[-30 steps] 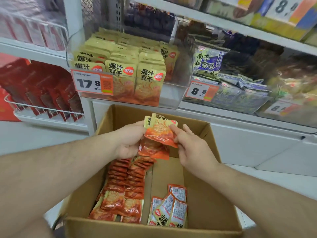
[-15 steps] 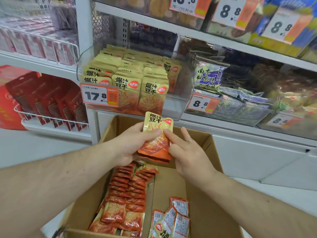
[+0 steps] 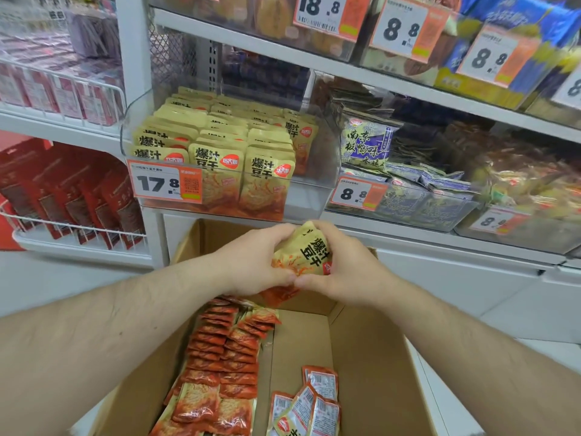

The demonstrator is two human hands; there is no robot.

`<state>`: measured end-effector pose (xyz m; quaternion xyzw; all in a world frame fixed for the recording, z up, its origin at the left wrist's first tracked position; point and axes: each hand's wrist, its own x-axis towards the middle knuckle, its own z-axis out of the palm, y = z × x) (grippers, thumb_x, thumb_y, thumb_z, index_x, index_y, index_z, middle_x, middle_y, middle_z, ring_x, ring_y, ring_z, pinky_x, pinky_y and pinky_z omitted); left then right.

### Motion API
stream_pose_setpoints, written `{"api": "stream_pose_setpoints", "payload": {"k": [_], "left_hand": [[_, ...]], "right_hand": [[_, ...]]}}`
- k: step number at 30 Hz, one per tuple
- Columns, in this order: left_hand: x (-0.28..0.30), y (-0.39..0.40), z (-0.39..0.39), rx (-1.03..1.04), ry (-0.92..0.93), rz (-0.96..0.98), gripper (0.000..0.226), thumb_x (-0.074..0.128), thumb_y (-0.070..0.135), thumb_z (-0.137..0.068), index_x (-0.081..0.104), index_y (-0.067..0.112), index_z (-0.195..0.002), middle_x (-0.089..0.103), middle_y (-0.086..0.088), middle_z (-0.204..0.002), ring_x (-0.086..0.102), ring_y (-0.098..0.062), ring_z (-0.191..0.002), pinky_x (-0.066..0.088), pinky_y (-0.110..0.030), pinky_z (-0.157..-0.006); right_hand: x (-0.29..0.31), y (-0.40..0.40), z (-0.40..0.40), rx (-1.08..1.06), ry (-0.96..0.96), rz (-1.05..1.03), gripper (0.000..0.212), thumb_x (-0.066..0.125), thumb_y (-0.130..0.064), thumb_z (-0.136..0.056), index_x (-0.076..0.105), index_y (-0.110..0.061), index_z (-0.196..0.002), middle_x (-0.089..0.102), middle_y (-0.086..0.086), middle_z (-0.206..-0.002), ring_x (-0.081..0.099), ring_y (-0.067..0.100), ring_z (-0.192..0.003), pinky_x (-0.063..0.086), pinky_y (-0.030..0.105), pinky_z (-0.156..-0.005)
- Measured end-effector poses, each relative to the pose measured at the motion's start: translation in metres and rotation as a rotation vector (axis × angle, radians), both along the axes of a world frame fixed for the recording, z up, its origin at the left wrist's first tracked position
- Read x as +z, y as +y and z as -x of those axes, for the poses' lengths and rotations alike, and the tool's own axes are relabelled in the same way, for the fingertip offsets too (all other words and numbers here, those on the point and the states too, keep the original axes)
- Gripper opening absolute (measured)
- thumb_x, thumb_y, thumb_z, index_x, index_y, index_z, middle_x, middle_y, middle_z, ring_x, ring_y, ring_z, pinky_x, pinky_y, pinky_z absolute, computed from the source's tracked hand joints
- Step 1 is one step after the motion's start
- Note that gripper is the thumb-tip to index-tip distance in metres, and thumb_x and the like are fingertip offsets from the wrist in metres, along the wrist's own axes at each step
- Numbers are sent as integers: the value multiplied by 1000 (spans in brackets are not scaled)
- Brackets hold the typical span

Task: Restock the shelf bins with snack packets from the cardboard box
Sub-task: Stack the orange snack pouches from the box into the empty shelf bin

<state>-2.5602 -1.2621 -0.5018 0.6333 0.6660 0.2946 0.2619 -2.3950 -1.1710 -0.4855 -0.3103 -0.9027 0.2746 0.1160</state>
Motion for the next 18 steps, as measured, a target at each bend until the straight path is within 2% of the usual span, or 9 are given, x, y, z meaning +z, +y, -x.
{"api": "stream_pose_setpoints", "payload": {"k": [3, 5, 10, 13, 14, 16, 18], "left_hand": [[3, 2, -1, -67, 66, 26, 53, 77, 24, -83, 49, 27, -128, 65, 10, -114, 61, -11, -102, 49, -33, -92], [4, 4, 1, -101, 102, 54, 47, 76, 27, -84, 49, 24, -123, 64, 8, -111, 61, -13, -101, 49, -37, -91], [21, 10, 1, -139, 129, 48, 49, 76, 27, -84, 47, 19, -123, 61, 5, -113, 59, -14, -102, 48, -36, -92], [37, 16, 8, -36, 23, -43, 56, 79, 35, -79, 48, 25, -124, 59, 9, -115, 58, -7, -101, 50, -30, -88], [41, 19, 11, 10, -31, -96, 56, 78, 38, -79, 49, 27, -125, 58, 10, -117, 58, -5, -101, 50, -28, -87], [47, 24, 18, 124, -69, -230, 52, 74, 38, -82, 51, 27, -127, 53, 9, -120, 54, -6, -103, 46, -26, -90], [49, 28, 27, 239, 127, -350, 47, 68, 34, -85, 53, 23, -128, 50, 6, -123, 49, -13, -113, 41, -30, -99]], "right_hand": [[-1, 2, -3, -8, -16, 24, 64, 89, -30, -68, 53, -35, -121, 63, -23, -96, 59, -12, -87, 44, 9, -77], [2, 2, -4, -20, -19, 64, 57, 89, -28, -68, 53, -39, -110, 64, -23, -91, 58, -15, -81, 41, 4, -69], [26, 4, -4, -26, -43, 121, 34, 85, -19, -73, 59, -34, -89, 69, -14, -80, 61, -6, -70, 46, 16, -67], [60, 13, 6, -59, -87, 179, 23, 85, -13, -72, 68, -18, -87, 75, 1, -80, 72, 15, -75, 59, 34, -71], [75, 18, 11, -87, -111, 177, 22, 85, -13, -71, 70, -14, -87, 76, 5, -80, 72, 20, -73, 59, 36, -67], [109, 32, 25, -196, -190, 102, 23, 86, -16, -69, 70, -10, -84, 75, 8, -77, 66, 20, -62, 50, 27, -50], [142, 47, 42, -289, -266, -30, 29, 86, -24, -66, 70, -6, -83, 74, 11, -76, 59, 19, -58, 42, 24, -48]]}}
